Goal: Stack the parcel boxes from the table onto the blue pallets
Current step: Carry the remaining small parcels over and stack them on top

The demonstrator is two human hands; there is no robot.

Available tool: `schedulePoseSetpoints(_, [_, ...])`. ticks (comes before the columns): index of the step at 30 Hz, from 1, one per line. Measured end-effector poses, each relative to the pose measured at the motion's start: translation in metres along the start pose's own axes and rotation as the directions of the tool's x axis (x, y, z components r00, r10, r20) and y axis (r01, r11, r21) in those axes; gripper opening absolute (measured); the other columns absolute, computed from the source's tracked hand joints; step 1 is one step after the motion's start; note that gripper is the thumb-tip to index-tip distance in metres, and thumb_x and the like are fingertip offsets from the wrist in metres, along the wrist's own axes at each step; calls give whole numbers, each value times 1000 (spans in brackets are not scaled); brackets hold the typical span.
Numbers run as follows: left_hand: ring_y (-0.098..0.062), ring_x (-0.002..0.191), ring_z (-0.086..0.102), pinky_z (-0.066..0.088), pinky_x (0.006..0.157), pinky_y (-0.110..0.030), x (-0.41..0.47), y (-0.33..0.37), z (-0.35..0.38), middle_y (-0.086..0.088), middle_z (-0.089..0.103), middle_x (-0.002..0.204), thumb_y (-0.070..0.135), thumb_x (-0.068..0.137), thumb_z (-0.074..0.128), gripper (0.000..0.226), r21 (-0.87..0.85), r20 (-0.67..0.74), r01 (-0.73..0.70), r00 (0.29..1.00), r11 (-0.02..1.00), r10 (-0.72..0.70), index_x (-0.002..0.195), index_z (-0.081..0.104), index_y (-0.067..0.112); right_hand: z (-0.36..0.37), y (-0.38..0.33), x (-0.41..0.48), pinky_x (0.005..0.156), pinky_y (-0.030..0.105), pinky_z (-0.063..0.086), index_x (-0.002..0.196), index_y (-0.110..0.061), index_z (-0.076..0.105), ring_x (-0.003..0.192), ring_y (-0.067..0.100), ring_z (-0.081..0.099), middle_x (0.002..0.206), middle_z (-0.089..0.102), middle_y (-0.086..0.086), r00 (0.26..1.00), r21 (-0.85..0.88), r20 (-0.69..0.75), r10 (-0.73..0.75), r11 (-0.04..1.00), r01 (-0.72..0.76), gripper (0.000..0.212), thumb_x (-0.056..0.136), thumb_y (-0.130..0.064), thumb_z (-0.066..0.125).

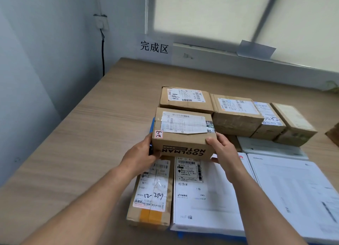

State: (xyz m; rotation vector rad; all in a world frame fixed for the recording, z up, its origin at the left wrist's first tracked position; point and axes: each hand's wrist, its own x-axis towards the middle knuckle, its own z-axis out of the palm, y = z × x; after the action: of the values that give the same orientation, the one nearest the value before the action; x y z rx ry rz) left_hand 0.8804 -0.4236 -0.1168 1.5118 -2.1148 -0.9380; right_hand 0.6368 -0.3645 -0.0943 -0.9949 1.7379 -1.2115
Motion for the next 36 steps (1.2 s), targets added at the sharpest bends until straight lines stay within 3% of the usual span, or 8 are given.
schedulePoseSetpoints(9, [-17,109,57,49,90,-39,5,-2,2,8,60,121,34,86,61,53,15,-20,0,1000,1000,0,132,36,38,2,1,5,88,43,49,124,-28,57,106,22,57,113,63,0,999,-58,29,26,998,-25,34,92,-39,54])
schedulePoseSetpoints(13, [-17,119,50,46,92,-36,3,-1,1,8,54,130,36,85,63,62,17,-53,-3,999,1000,4,138,32,37,1,1,6,86,43,50,124,-27,57,105,22,57,111,63,0,999,-49,28,23,999,-22,34,92,-38,55])
schedulePoseSetpoints(18, [-24,137,32,35,104,-40,-7,1,0,-7,28,152,55,83,59,92,135,-29,216,976,967,-214,151,10,19,0,1,6,81,38,50,126,-27,56,104,22,58,113,62,1,999,-40,30,26,999,-25,35,92,-37,55])
schedulePoseSetpoints(21, [-24,124,47,43,94,-36,-15,-1,4,-9,43,140,52,84,58,80,169,37,330,940,929,-340,145,24,15,0,2,7,87,43,50,127,-27,56,105,22,57,113,62,1,999,-41,29,28,999,-27,36,92,-38,56])
schedulePoseSetpoints(23, [-20,103,58,50,84,-34,-16,-3,8,-4,58,119,47,83,59,59,140,34,345,935,928,-353,131,41,19,0,2,7,90,47,50,126,-27,56,105,23,57,113,61,2,999,-46,31,25,999,-23,36,92,-38,56])
schedulePoseSetpoints(25, [-19,92,60,50,76,-33,-16,-3,12,0,62,108,45,84,57,46,142,19,335,940,931,-341,121,47,20,-1,3,7,90,47,50,126,-27,56,105,23,57,113,62,2,999,-47,33,22,999,-20,36,92,-38,57])
schedulePoseSetpoints(33, [-18,91,56,47,74,-32,-13,0,12,-2,62,113,44,89,54,45,175,-15,295,955,939,-297,126,44,21,-3,2,6,89,46,50,124,-28,58,106,23,58,111,63,-1,999,-67,49,11,998,-8,33,92,-37,56])
schedulePoseSetpoints(36, [-19,98,56,48,80,-34,-12,0,12,-4,58,123,45,88,56,58,176,-5,299,953,938,-303,136,37,20,-3,-1,5,90,47,50,122,-28,58,105,23,58,109,63,-2,999,-72,50,14,997,-10,31,93,-36,56])
